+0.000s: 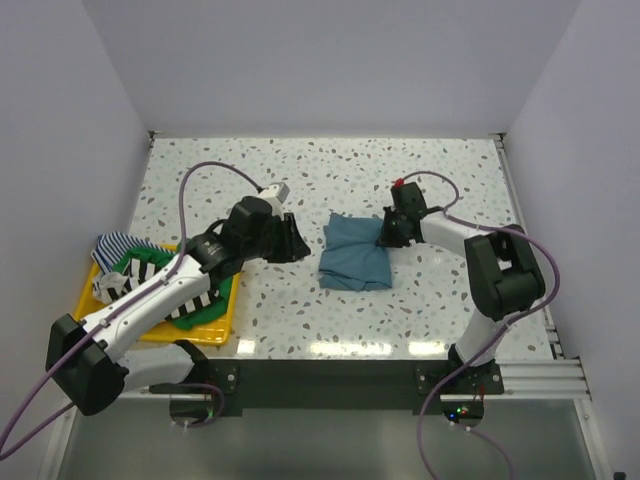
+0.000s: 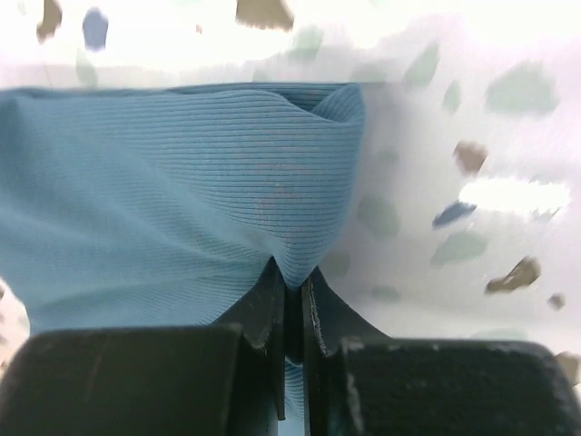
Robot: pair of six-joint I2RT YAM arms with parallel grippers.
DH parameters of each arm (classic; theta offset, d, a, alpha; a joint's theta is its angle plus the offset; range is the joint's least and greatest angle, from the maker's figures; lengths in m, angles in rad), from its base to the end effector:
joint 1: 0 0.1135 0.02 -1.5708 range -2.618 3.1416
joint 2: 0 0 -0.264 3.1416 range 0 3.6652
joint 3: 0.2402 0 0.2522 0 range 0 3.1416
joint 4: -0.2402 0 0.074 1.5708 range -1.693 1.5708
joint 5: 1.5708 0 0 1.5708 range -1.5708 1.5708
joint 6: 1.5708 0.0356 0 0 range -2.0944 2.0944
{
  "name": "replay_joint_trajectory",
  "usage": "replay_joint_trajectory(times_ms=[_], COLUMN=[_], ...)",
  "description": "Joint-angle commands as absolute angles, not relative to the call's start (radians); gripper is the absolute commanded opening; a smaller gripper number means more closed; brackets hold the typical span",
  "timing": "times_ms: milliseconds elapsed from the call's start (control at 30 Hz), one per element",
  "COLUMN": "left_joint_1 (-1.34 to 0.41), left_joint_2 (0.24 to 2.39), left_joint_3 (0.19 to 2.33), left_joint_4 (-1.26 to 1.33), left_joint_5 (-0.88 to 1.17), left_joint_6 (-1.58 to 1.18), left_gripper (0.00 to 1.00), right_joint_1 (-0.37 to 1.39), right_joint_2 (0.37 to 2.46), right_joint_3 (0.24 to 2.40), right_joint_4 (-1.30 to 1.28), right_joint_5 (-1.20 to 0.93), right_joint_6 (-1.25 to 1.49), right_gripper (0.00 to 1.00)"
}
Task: Fold and stack the tank tops
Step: Neatly place the folded tank top to the corner
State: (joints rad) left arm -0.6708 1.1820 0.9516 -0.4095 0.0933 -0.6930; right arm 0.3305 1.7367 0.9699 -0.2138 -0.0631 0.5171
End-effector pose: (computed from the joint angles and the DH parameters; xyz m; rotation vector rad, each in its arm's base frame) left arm 0.2015 -0.1642 0.2949 0.0290 2.3446 -0.8270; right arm 0.3233 0.1133 0.1561 0.2174 2.5913 0.3998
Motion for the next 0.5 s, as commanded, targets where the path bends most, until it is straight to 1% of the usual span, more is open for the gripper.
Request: replay_joint_trajectory(times_ms=[0,100,233,300,367,433,467], left_joint_1=[-0.660,-0.650,-0.641,-0.638,-0.634,-0.629,-0.627], left_joint_2=[1.146,1.138,1.137,1.137,1.141,1.146,1.152], left_joint_3=[0.966,0.980,0.989,0.988,0.992,0.999,1.006], left_joint_4=[-0.443,-0.462,-0.471,-0.472,-0.472,-0.479,-0.483], left_joint_5=[0.087,0.072,0.064,0.064,0.061,0.063,0.063], left_joint_6=[-0.629,-0.600,-0.563,-0.552,-0.532,-0.509,-0.503], left_gripper=[0.38,0.39,0.39,0.39,0.39,0.39,0.40], right_joint_1=[0.302,0.259,0.142,0.108,0.069,0.042,0.032], right_joint_2=[1.813,1.860,1.966,2.012,2.095,2.185,2.225], right_joint_3=[1.103,1.219,1.402,1.527,1.657,1.744,1.841], right_joint_4=[-0.342,-0.391,-0.462,-0.492,-0.515,-0.537,-0.552], right_joint_5=[0.069,0.103,0.117,0.123,0.141,0.166,0.193], right_joint_6=[0.398,0.333,0.276,0.227,0.160,0.115,0.073], right_gripper=[0.00,0.00,0.00,0.00,0.00,0.00,0.00])
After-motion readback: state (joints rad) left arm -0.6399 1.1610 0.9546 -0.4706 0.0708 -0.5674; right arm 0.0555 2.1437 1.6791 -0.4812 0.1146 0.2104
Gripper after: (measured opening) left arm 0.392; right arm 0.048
